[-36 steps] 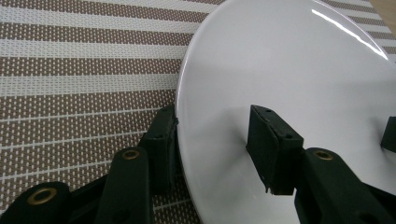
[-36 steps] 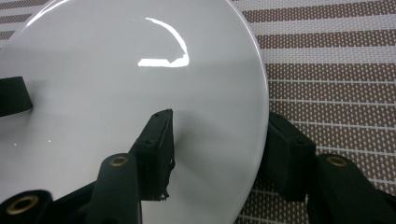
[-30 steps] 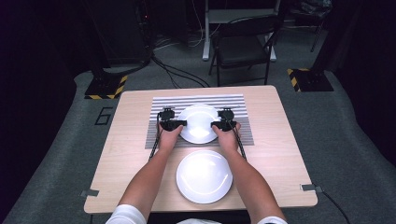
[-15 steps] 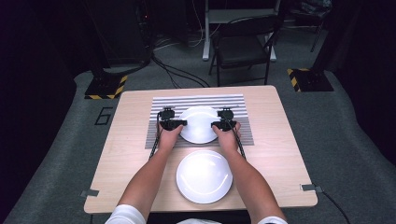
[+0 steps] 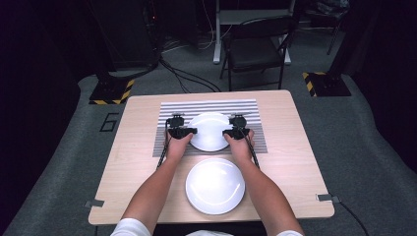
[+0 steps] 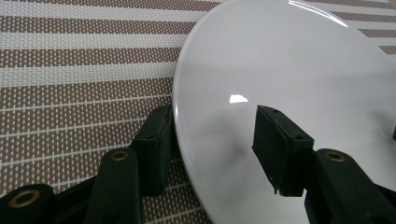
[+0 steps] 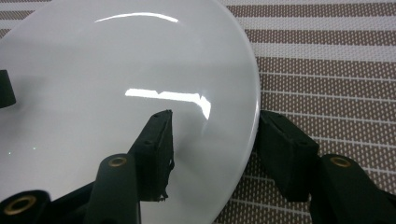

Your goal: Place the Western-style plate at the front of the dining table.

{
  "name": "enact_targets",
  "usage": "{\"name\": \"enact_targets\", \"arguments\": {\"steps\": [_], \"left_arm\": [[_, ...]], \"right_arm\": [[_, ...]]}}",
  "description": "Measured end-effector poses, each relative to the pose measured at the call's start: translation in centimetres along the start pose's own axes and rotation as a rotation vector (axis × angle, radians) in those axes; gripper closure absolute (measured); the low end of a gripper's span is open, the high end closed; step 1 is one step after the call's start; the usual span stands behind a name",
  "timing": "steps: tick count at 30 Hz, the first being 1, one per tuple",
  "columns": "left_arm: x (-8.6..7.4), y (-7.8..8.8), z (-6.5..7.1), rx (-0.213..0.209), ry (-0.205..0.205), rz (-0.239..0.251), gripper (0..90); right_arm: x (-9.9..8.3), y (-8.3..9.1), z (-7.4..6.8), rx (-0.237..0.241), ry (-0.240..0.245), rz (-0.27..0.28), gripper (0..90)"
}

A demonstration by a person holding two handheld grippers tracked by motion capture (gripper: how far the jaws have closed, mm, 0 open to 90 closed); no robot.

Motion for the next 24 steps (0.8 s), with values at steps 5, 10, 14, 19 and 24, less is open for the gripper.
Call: {"name": "enact_targets", "arguments": {"steps": [5,10,14,19,24], "left_arm": [[-0.29,0.19,-0.27,-0.016,0.019,0.0,48.3],[-0.27,0.24,-0.23,-0.009,0.024,-0.006,49.5],[0.02,0.0,-0.44,-0.019,0.041,-0.007,50.6],[0.21,-0.23,-0.47,-0.018,0.03,0.002,50.6],[0.32,-0.35,-0.45,-0.018,0.027,0.004,51.0]], "right_arm": [[-0.45,0.15,0.02,0.012,0.002,-0.003,46.0],[-0.56,0.16,-0.21,0.016,-0.014,-0.001,46.0],[-0.47,0.15,0.05,0.031,-0.025,0.012,46.8],[-0.21,-0.13,0.34,0.042,-0.042,0.035,48.1],[0.05,-0.23,0.59,0.052,-0.06,0.052,48.2]]}}
Point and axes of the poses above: each handheld gripper's, and its own axes: y roughly backward along the jaws, x roughly out of its top, z roughly to its right, the point moved 1 cm from there along -y, roughly forward along the jaws, and after that the axes turned 14 degrees about x, right-handed, at the moved point
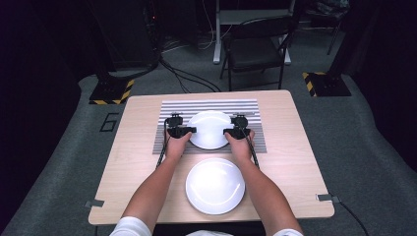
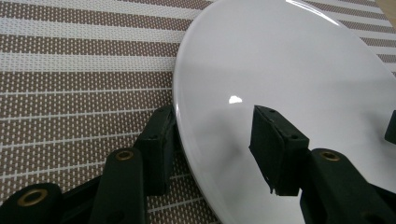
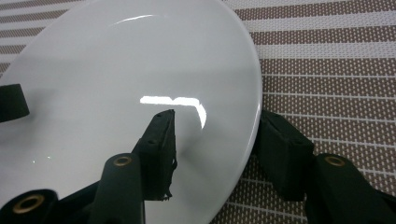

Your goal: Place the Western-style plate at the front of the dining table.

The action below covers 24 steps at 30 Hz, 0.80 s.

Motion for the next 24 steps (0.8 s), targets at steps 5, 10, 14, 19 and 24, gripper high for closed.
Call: {"name": "enact_targets", "arguments": {"steps": [5,10,14,19,24], "left_arm": [[0.2,0.0,0.1,0.0,0.003,0.011,52.1],[0.2,-0.2,-0.1,0.006,0.011,0.008,51.9],[0.2,0.0,-0.3,0.006,-0.002,0.0,51.7],[0.4,0.5,-0.5,0.005,-0.002,0.018,49.7],[0.4,1.4,-1.2,-0.005,-0.001,0.039,49.0]], "right_arm": [[0.2,-0.1,0.2,0.001,0.01,0.014,48.1],[0.4,-0.2,-0.2,-0.011,0.008,-0.003,48.0],[0.4,-0.2,-0.2,-0.003,0.008,-0.02,47.5],[0.1,0.1,-0.5,-0.038,0.051,-0.013,46.2],[-0.2,0.8,-0.4,-0.036,0.055,-0.017,45.4]]}}
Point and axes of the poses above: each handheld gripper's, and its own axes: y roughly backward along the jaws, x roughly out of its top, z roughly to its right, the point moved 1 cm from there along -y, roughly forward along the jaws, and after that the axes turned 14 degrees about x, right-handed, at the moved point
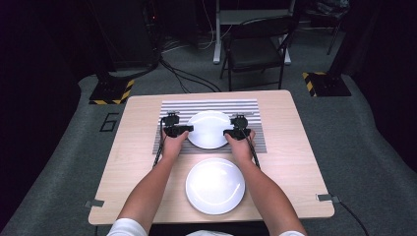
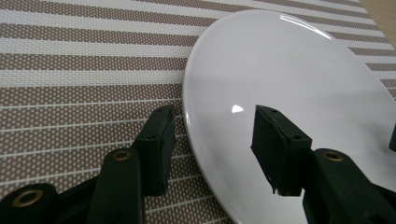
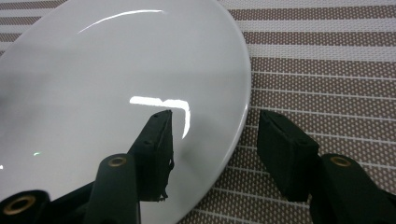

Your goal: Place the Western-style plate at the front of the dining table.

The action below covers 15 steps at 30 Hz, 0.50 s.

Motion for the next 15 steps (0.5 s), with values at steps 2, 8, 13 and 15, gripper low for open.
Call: {"name": "enact_targets", "arguments": {"steps": [2,8,13,15], "left_arm": [[-0.1,0.4,-0.2,-0.007,0.007,0.008,49.0],[-0.5,1.4,-1.0,-0.024,-0.001,0.025,47.5],[-0.7,2.4,-1.6,-0.027,-0.004,0.031,46.1],[-0.8,2.8,-1.8,-0.029,-0.006,0.037,45.9]], "right_arm": [[0.1,0.5,0.1,0.005,0.005,0.009,45.3],[0.3,2.5,-0.2,0.029,0.054,0.035,45.3],[-0.4,3.7,-0.3,0.066,0.066,0.043,45.2],[-0.8,4.1,-0.3,0.083,0.07,0.035,45.1]]}}
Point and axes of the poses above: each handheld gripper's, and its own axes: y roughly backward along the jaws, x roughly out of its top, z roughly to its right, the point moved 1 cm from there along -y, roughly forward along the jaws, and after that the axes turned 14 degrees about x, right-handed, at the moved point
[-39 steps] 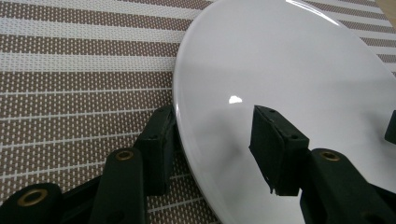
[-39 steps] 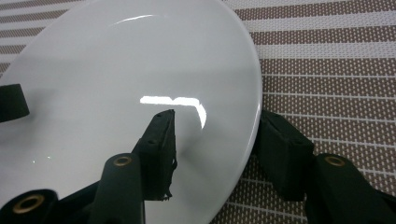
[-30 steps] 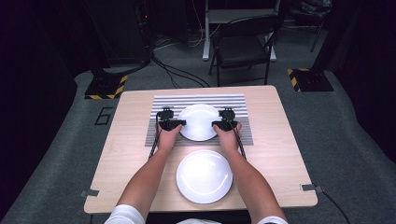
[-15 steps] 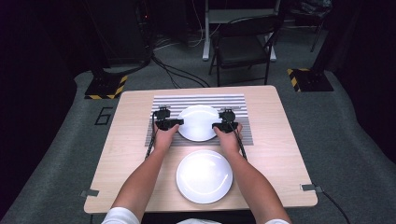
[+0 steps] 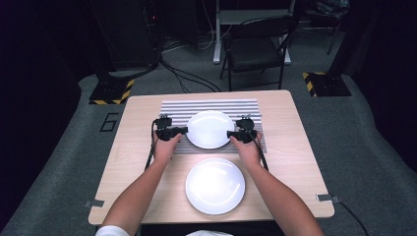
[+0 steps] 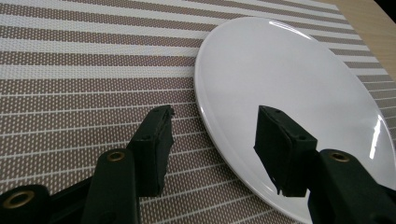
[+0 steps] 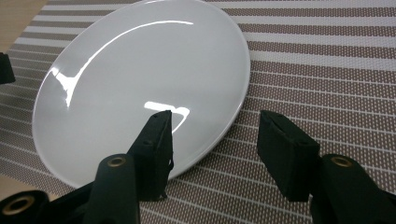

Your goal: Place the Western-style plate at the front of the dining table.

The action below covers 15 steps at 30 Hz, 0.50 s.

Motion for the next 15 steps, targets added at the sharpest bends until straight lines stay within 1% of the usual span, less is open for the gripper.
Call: {"name": "enact_targets", "arguments": {"steps": [1,3,5,8,10,11,12,15], "left_arm": [[-0.1,0.2,0.0,-0.001,0.004,0.001,45.8],[-0.3,0.5,-0.1,-0.006,0.005,-0.006,45.4],[-0.5,0.8,-0.1,-0.011,-0.009,-0.001,45.4],[-1.0,1.4,-0.2,-0.022,-0.016,0.002,45.3],[-1.2,1.7,-0.2,-0.027,-0.034,-0.002,45.1],[-1.6,2.2,-0.3,-0.041,-0.043,0.007,44.9],[-1.6,2.2,-0.3,-0.041,-0.043,0.007,44.1],[-2.1,2.7,-0.5,-0.051,-0.049,0.007,44.0]], "right_arm": [[-0.2,0.2,0.1,0.004,0.008,0.005,45.1],[-0.5,0.6,0.1,0.017,-0.003,0.007,45.0],[-0.8,1.0,0.3,0.025,0.0,0.005,44.8],[-1.1,1.7,0.2,0.043,0.005,0.008,44.6],[-1.4,2.2,0.2,0.056,0.006,0.011,44.5],[-1.5,2.5,0.2,0.06,0.004,0.01,44.5],[-1.5,2.5,0.2,0.06,0.004,0.01,44.5],[-2.2,3.2,0.0,0.082,0.008,0.014,44.4]]}}
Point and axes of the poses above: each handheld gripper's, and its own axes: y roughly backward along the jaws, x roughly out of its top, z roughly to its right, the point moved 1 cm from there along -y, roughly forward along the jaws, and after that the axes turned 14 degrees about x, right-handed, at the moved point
